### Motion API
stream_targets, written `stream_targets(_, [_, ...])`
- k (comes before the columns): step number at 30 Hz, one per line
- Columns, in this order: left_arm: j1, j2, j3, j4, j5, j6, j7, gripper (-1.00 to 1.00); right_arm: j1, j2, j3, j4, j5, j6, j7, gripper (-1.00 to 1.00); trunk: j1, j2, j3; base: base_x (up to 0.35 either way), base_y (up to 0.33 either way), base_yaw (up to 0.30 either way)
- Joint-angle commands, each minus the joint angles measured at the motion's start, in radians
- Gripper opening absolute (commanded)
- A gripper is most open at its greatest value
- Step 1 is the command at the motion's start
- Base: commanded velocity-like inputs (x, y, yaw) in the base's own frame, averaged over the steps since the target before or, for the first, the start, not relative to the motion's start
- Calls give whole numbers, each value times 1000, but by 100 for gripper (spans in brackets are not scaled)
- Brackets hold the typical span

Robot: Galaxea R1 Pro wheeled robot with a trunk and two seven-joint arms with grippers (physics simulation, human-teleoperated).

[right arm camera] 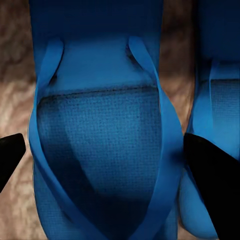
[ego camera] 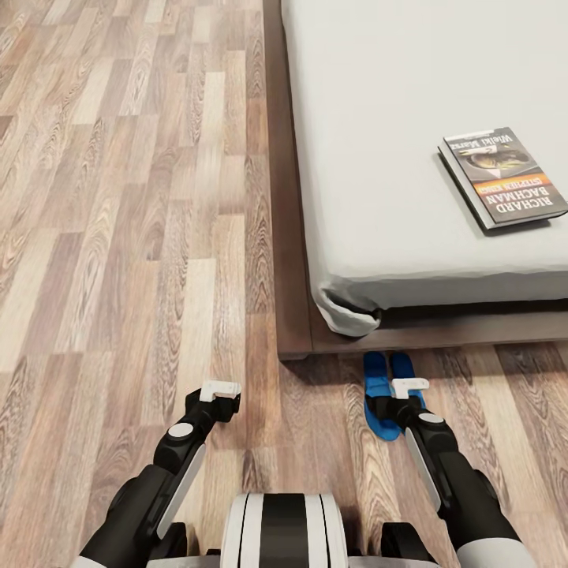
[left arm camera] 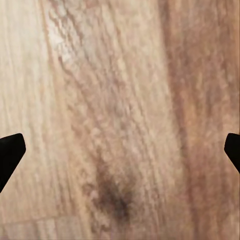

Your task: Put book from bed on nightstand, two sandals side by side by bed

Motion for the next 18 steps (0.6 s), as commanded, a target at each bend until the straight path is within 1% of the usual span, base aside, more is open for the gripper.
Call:
stream_targets(1, [0, 0, -2, -1, 9, 4, 9, 100, 0, 0, -1, -2, 5, 5, 2, -100, 0, 0, -5, 0, 0, 0])
stream_targets(9, [0, 0, -2, -1, 10, 2, 9, 100, -1, 0, -4, -2, 2, -24, 2, -100, 0, 0, -5, 0, 0, 0])
stream_targets(18, [0, 0, -2, -1, 10, 2, 9, 100, 0, -1, -4, -2, 2, -26, 3, -100, 4, -3, -39, 0, 0, 0])
